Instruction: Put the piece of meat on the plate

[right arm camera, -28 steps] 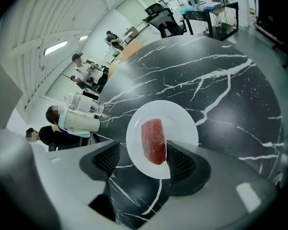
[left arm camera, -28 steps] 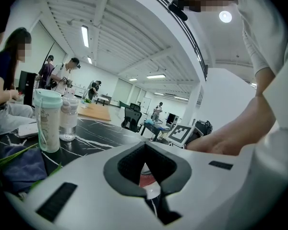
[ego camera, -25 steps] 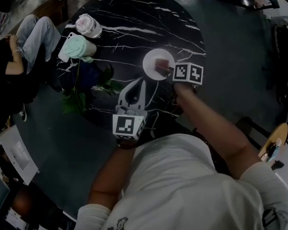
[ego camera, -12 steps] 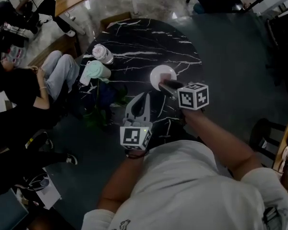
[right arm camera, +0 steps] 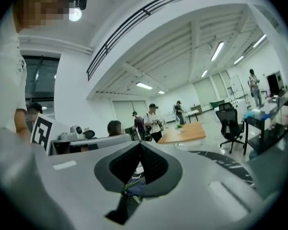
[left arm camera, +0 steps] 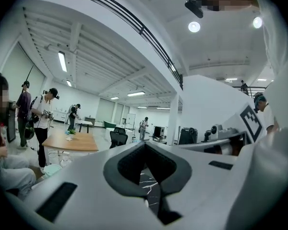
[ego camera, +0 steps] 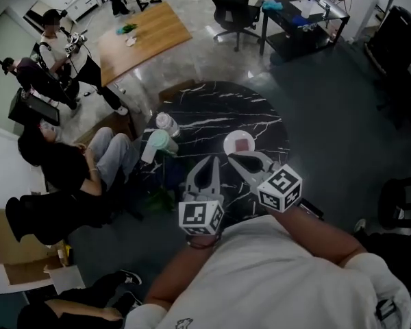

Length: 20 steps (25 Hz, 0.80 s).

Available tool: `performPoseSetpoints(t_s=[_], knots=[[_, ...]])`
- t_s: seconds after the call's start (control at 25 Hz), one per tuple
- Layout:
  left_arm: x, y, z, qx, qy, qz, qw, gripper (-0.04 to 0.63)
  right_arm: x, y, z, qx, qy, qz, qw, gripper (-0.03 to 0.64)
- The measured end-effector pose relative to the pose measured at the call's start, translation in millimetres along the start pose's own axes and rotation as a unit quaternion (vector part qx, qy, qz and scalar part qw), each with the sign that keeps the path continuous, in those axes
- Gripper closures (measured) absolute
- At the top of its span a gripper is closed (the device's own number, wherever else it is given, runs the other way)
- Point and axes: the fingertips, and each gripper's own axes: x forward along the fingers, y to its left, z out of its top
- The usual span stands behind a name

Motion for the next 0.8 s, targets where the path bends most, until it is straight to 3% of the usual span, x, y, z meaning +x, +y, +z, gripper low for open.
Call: performPoseSetpoints(t_s=[0.28,0.8], knots=[[-30.9,-19.8,43.1,0.032,-0.043,-0.011,0.9985,0.591,-31.5,42.0,44.2,-0.100,-0.092,-0.046,0.990,0.615],[-44.0,-30.8,64.5,0.051,-0.071,-0.033,0.9956,0.591,-33.8,51.8,60.9,-0.125,-0.102,-0.072,0.984,0.615]])
